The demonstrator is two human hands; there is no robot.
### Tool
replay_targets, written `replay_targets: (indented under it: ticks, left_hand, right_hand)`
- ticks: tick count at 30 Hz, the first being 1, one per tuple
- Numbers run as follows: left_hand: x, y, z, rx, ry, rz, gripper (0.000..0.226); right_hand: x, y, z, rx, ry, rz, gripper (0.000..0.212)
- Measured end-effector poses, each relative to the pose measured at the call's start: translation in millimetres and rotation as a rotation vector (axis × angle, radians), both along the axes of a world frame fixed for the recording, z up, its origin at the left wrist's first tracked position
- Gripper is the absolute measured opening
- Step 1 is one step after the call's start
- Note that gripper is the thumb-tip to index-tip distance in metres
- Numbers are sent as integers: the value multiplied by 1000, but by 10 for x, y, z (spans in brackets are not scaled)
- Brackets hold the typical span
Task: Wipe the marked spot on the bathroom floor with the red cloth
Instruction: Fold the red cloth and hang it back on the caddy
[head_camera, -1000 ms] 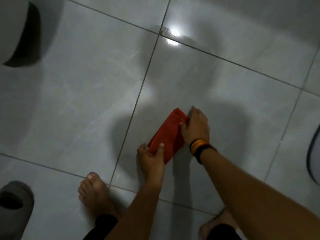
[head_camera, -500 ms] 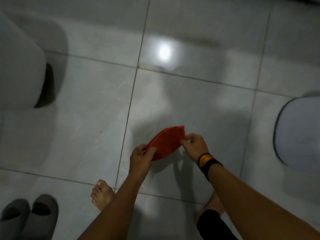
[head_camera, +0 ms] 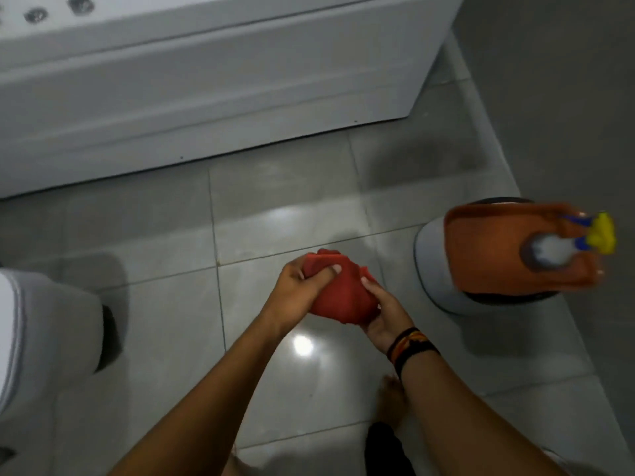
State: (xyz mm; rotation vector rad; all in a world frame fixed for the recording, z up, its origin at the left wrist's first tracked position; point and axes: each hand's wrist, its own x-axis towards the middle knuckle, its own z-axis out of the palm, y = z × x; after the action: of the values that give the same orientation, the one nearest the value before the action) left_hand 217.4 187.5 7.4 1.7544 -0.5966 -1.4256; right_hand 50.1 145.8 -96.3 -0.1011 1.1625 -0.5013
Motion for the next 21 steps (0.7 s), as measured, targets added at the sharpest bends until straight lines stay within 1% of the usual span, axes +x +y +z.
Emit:
replay_targets:
  ticks: [4,5,8,11,12,14,16,18,21]
  left_hand:
    - [-564,-575,197,-4,-4,-85,24]
    - [-715,-717,209,3,-13,-117,24]
    - [-1110,-1118,172,31,-30,-214,29]
    - [-1568,-1568,41,74,-50,-331,29]
    - [-1579,-1653,12,75,-78,-359,28]
    - [-1815,-1926,-156,89,-144,-465,28]
    - [-2012,-2187,-315,115,-225,-550,33]
    - [-2157,-2439,-496,133,-265,-556,33]
    - [-2337,-2785,-708,96,-345,-543,32]
  right_hand:
    - [-665,-539,189,-44,2,-137,31]
    - [-882,-663,222,-37,14,-152,32]
    - [-1502,-881,274,19,28,-145,47]
    - [-2127,-916,223,142,6,-164,42]
    - [-2172,-898,207,159,-3,-166,38]
    - [-2425,-904,76,159,2,-255,34]
    - [-2566,-969,-110,140,20,-378,41]
    - [-2616,-1068,-287,97,60,-469,49]
    - [-2585,-1245,-538,49,164,-523,56]
